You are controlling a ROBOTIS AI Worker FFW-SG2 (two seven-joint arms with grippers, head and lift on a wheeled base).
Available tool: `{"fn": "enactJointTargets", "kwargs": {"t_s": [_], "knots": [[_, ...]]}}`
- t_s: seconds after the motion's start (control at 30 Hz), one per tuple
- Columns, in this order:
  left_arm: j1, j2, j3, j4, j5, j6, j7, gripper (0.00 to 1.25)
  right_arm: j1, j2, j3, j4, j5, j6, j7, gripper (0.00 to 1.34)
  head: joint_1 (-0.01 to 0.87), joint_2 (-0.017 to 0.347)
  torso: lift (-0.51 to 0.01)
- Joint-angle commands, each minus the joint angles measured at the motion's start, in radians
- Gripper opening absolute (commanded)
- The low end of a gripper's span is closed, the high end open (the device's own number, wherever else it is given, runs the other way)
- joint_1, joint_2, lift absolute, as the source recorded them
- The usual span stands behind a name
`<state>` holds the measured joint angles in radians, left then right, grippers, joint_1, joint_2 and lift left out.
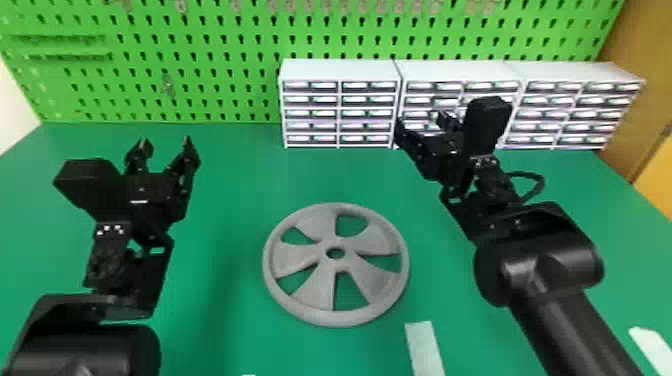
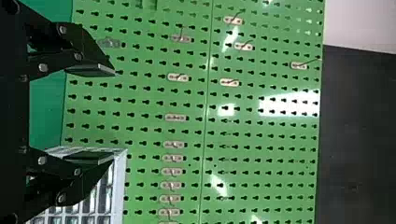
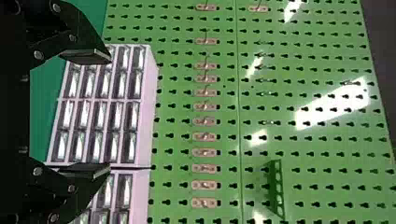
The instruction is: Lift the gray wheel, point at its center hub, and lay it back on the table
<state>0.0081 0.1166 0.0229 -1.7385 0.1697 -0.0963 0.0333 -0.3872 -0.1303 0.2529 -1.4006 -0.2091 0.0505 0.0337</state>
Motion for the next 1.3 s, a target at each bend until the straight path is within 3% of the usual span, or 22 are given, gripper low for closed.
{"fn": "enactJointTargets", "kwargs": {"t_s": [0.0, 0.77, 1.27], "knots": [[-0.03, 0.0, -0.017, 0.06, 0.019, -0.02, -0.012, 0.72, 0.014, 0.003, -0.001, 0.0, 0.042, -0.031, 0.0, 0.89, 0.692, 0.048, -0.096], [-0.102, -0.002, -0.075, 0.223, 0.034, -0.026, -0.05, 0.74, 0.103, -0.017, -0.018, -0.014, 0.105, -0.018, -0.001, 0.88, 0.692, 0.048, -0.096], [-0.1, -0.014, -0.07, 0.226, 0.025, -0.034, -0.053, 0.74, 0.122, -0.017, -0.037, -0.02, 0.097, -0.005, -0.001, 0.89, 0.692, 0.048, -0.096]]}}
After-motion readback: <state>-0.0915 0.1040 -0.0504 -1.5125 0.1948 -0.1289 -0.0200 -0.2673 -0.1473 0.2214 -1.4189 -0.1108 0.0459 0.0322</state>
